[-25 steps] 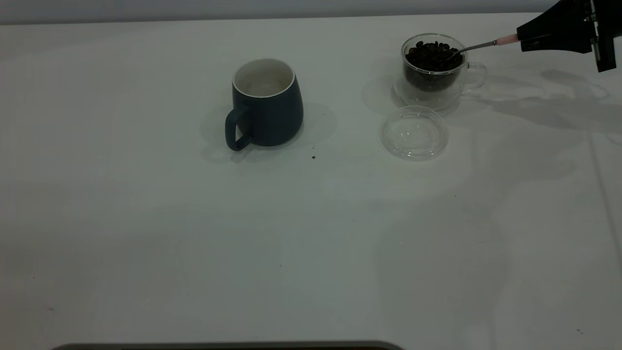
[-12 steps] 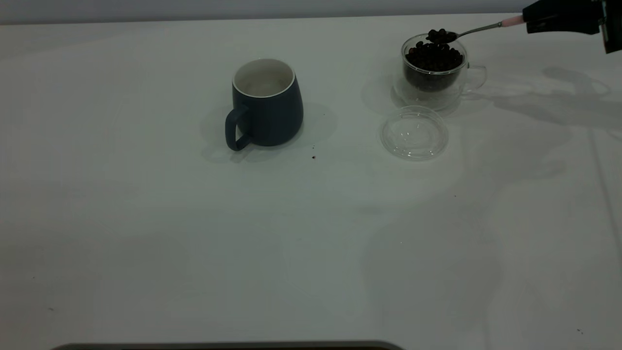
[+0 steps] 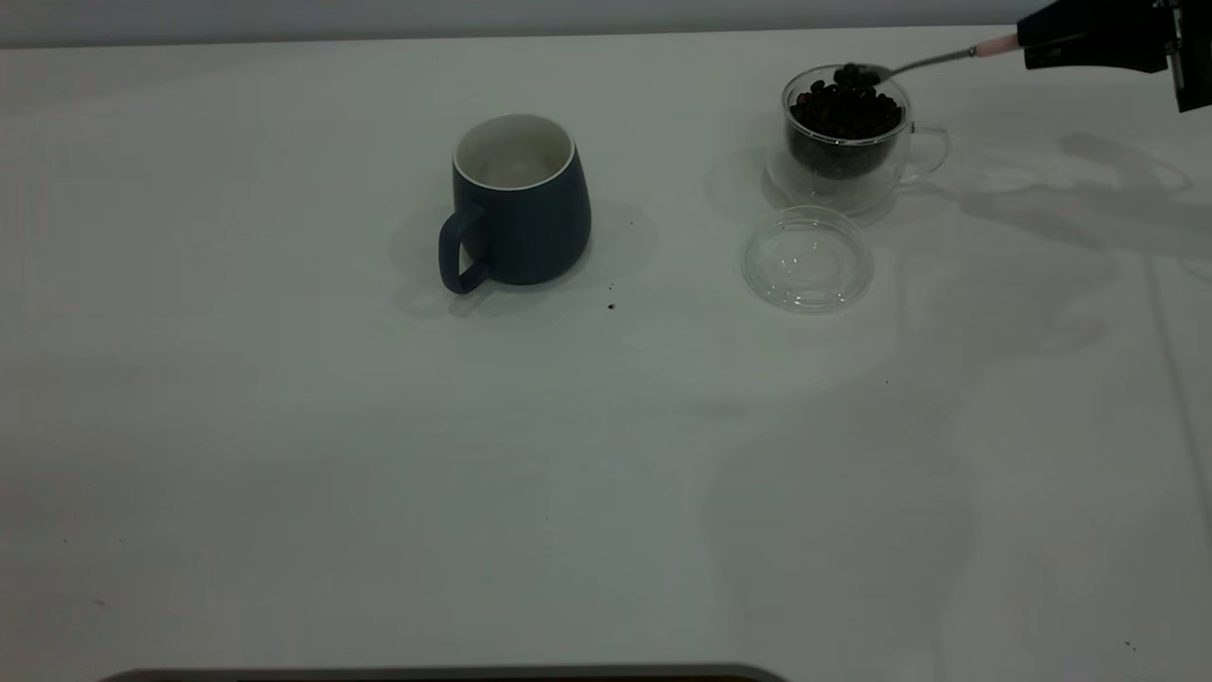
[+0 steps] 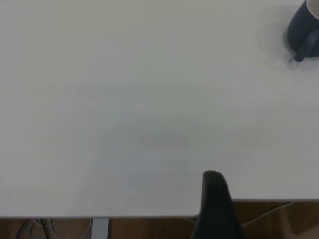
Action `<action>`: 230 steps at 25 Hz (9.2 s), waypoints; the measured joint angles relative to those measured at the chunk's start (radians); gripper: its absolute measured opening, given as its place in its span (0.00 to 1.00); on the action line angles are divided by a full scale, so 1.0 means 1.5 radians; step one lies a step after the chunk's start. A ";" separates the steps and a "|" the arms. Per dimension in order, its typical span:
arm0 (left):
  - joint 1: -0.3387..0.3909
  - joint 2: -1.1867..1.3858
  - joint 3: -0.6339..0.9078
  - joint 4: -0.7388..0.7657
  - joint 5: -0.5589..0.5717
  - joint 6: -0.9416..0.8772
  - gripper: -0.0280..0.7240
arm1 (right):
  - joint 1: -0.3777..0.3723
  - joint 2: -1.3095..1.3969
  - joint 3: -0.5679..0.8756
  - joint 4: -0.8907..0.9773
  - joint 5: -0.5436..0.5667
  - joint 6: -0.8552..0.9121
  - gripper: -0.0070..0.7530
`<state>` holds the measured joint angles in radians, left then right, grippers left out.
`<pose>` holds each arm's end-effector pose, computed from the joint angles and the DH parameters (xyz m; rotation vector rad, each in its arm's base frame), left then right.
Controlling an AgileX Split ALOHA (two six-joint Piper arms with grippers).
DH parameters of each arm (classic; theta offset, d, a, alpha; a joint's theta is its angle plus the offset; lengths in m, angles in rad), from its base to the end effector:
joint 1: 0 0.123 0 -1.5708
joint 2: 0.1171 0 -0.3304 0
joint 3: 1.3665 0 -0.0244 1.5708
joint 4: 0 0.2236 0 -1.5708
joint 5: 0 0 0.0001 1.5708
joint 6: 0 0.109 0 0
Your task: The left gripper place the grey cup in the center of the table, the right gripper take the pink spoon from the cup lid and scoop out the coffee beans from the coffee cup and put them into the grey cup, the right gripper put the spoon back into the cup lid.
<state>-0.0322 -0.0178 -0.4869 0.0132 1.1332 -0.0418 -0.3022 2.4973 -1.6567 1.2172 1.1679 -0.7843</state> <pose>-0.0634 0.0033 0.2445 -0.0114 2.1121 -0.0282 0.4792 -0.0508 0.0995 0.3221 2.5032 1.4097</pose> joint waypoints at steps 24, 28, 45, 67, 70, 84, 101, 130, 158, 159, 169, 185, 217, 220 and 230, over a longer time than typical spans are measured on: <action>0.000 0.000 0.000 0.000 0.000 0.001 0.79 | 0.000 -0.007 0.005 0.060 -0.001 -0.002 0.14; 0.000 0.000 0.000 0.000 0.000 0.002 0.79 | 0.016 -0.007 0.005 0.079 -0.001 -0.002 0.14; 0.000 0.000 0.000 0.000 0.000 0.002 0.79 | 0.121 -0.020 0.005 0.111 -0.002 -0.002 0.14; 0.000 0.000 0.000 0.000 0.000 0.000 0.79 | 0.274 -0.025 0.005 0.149 -0.002 -0.038 0.14; 0.000 0.000 0.000 0.000 0.000 0.000 0.79 | 0.277 -0.025 0.005 0.149 -0.002 -0.054 0.14; 0.000 0.000 0.000 0.000 0.000 0.000 0.79 | 0.300 -0.003 0.005 0.118 -0.046 -0.122 0.14; 0.000 0.000 0.000 0.000 0.000 0.002 0.79 | 0.327 -0.025 0.005 0.104 -0.100 -0.453 0.14; 0.000 0.000 0.000 0.000 0.000 0.000 0.79 | 0.018 -0.133 0.311 0.017 -0.089 -0.356 0.14; 0.000 0.000 0.000 0.000 0.000 0.000 0.79 | 0.036 0.056 0.311 0.192 -0.093 -0.402 0.18; 0.000 0.000 0.000 0.000 0.000 0.000 0.79 | 0.036 0.056 0.311 0.192 -0.094 -0.403 0.20; 0.000 0.000 0.000 0.000 0.000 0.002 0.79 | 0.040 0.027 0.311 0.192 -0.190 -0.435 0.59; 0.000 0.000 0.000 0.000 0.000 0.002 0.79 | 0.175 -0.481 0.526 0.083 -0.525 -0.404 0.63; 0.000 0.000 0.000 0.000 0.000 0.000 0.79 | 0.208 -1.478 0.790 -0.846 -0.030 0.563 0.63; 0.000 0.000 0.000 0.000 0.000 0.000 0.79 | 0.208 -1.507 0.790 -0.846 -0.030 0.563 0.63; 0.000 0.000 0.000 0.000 0.000 0.000 0.79 | 0.208 -1.640 0.790 -0.847 -0.029 0.566 0.62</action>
<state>-0.0322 -0.0178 -0.4869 0.0132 1.1332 -0.0416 0.0104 0.0373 -0.4720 -0.0533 1.1247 0.0644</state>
